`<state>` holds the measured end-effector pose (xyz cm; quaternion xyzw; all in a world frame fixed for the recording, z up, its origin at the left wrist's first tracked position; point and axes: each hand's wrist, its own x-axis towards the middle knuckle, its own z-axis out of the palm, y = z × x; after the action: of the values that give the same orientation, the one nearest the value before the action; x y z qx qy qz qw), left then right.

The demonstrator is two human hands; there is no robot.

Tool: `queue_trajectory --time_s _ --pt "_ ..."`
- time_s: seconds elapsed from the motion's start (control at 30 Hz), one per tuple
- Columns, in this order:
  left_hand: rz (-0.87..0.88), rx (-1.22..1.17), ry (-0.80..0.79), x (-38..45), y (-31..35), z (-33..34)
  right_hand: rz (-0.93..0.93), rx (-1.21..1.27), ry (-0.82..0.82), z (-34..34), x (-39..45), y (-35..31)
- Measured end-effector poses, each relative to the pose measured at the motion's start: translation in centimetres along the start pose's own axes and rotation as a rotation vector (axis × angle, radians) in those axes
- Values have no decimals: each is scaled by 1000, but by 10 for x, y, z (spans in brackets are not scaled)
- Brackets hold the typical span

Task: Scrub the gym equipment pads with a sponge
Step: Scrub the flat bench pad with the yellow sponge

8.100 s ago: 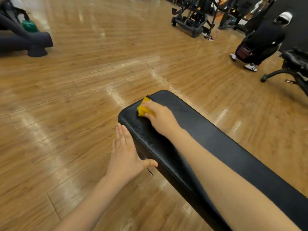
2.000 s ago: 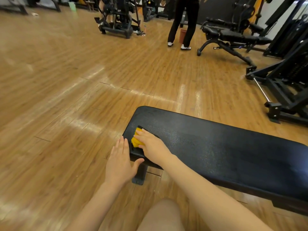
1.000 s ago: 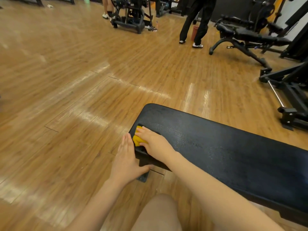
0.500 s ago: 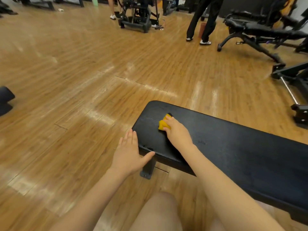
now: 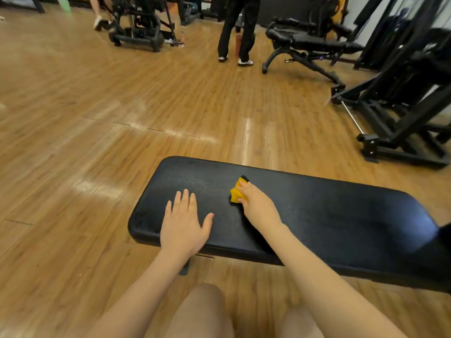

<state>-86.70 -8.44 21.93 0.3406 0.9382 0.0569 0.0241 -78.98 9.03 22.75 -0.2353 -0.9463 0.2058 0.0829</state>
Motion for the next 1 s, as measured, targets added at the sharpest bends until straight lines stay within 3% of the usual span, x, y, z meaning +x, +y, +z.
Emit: queue_trajectory --time_s 0.17,0.3,0.37,0.5,0.77,1.0 --pt "3 3 28 -1 1 -1 302 -6 135 -51 -57 98" --pt "2 -5 26 -2 1 -2 452 -23 181 -66 -65 112" --pt "6 -5 24 -2 1 -2 388 -6 193 -57 -54 93" --pt "7 -12 24 -2 0 -2 152 -37 59 -35 -35 64" --pt "-29 -24 -29 -3 17 -9 223 -10 63 -54 -59 107" --pt "355 -52 -44 -23 130 -6 486 -58 133 -103 -107 187"
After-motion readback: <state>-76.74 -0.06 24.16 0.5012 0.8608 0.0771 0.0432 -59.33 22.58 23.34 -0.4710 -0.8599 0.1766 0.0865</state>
